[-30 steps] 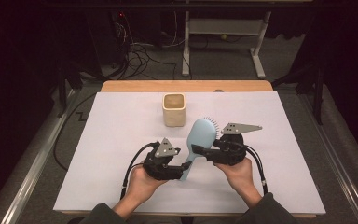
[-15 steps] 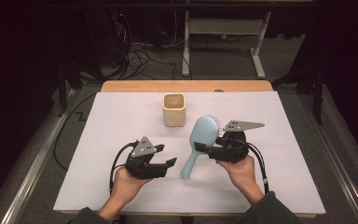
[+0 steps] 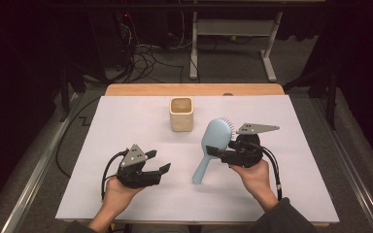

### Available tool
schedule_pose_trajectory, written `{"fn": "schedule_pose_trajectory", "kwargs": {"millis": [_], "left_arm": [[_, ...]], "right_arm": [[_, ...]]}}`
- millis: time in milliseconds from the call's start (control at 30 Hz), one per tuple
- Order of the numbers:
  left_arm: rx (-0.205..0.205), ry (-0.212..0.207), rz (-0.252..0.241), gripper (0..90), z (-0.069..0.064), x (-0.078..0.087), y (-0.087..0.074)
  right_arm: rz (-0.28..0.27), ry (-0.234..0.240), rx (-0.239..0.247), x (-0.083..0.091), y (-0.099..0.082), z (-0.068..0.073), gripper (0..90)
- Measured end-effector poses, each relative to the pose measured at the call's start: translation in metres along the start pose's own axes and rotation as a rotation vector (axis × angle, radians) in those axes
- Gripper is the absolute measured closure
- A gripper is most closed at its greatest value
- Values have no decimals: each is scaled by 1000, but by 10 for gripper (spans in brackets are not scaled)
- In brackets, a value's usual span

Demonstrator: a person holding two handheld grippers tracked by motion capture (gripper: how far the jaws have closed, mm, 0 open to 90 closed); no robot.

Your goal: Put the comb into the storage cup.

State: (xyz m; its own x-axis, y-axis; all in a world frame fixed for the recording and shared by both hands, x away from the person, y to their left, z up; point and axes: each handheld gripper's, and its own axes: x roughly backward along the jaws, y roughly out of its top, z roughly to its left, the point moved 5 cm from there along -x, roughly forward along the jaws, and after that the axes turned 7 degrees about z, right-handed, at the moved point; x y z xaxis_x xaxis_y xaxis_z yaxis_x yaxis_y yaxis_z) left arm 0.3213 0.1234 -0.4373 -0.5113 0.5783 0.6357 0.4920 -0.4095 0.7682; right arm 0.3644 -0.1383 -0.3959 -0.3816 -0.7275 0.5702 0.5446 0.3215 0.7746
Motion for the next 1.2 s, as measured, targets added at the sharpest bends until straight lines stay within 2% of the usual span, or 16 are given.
{"fn": "schedule_pose_trajectory", "kwargs": {"millis": [400, 500, 667, 1000, 1200], "left_arm": [[36, 55, -29, 323, 21, 17, -16], [60, 68, -39, 323, 29, 23, -22], [75, 94, -47, 324, 38, 29, -29], [112, 130, -68, 324, 52, 39, -46], [138, 152, -78, 321, 62, 47, -56]], "right_arm": [[1, -25, -14, 6, 2, -9, 557], [-1, -28, -19, 7, 3, -11, 557], [-1, -37, -27, 8, 5, -15, 557], [-10, -66, -48, 12, 10, -22, 553], [-8, -84, -41, 16, 16, -24, 552]]}}
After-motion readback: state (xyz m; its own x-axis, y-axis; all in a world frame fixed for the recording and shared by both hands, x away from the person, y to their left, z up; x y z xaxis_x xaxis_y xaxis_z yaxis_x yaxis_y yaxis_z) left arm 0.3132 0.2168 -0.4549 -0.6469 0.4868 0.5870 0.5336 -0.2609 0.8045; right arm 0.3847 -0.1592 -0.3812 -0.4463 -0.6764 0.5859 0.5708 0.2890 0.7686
